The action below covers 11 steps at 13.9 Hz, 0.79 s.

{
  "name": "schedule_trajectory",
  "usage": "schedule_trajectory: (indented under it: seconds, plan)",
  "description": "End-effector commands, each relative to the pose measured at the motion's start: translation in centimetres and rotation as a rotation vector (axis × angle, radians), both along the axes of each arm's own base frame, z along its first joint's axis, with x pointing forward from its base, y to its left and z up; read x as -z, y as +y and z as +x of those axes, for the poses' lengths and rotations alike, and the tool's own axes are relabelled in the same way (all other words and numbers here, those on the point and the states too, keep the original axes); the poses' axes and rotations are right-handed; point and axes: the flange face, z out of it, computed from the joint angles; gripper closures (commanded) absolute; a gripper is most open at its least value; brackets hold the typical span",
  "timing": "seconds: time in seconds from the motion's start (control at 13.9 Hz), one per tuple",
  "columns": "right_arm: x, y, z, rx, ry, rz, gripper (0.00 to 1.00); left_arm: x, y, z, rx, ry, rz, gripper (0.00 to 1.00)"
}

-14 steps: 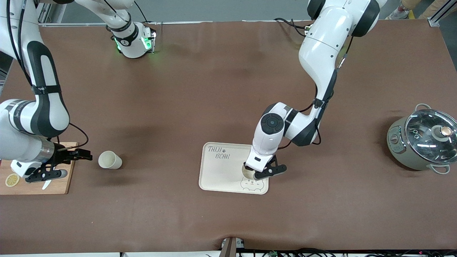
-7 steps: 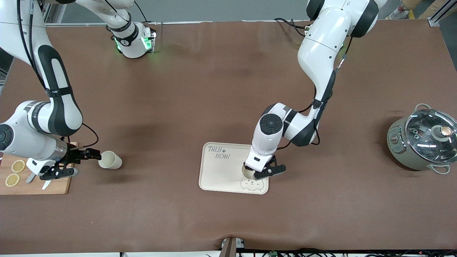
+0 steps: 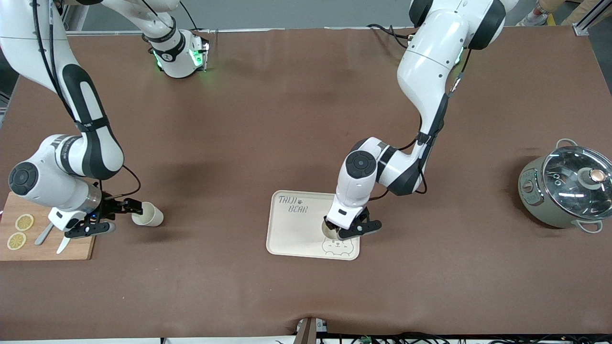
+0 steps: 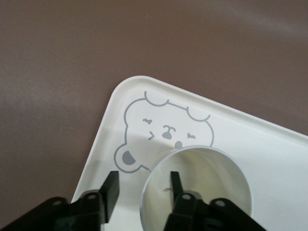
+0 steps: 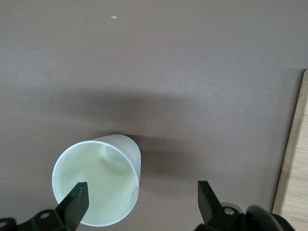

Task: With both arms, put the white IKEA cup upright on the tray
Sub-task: 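Release the cup on the tray while the right gripper reaches the other cup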

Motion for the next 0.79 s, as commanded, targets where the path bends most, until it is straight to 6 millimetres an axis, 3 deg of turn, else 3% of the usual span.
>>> schedule_trajectory:
  seconds: [0.0,0.29,0.65,0.72]
  plan:
    - [0.9,-0.1,-1.2,-0.015,-0.022,0.007,0.0,-0.8,-0.3,0.5,-0.02,-0.038,0.006,0.0]
    - [1.6,0.0,-1.6,-0.016,-0.027,0.004,0.0,-3.9,0.0,0.8,-0.06,-0.036,-0.01,0.0]
    - [3.4,0.0,-2.8,-0.015,-0.059,-0.009,0.0,-5.2,1.5,1.2,-0.071,0.003,0.027,0.0]
    - [3.5,0.1,-2.8,-0.014,-0.059,-0.008,0.0,-6.3,2.2,1.4,-0.066,0.011,0.036,0.0]
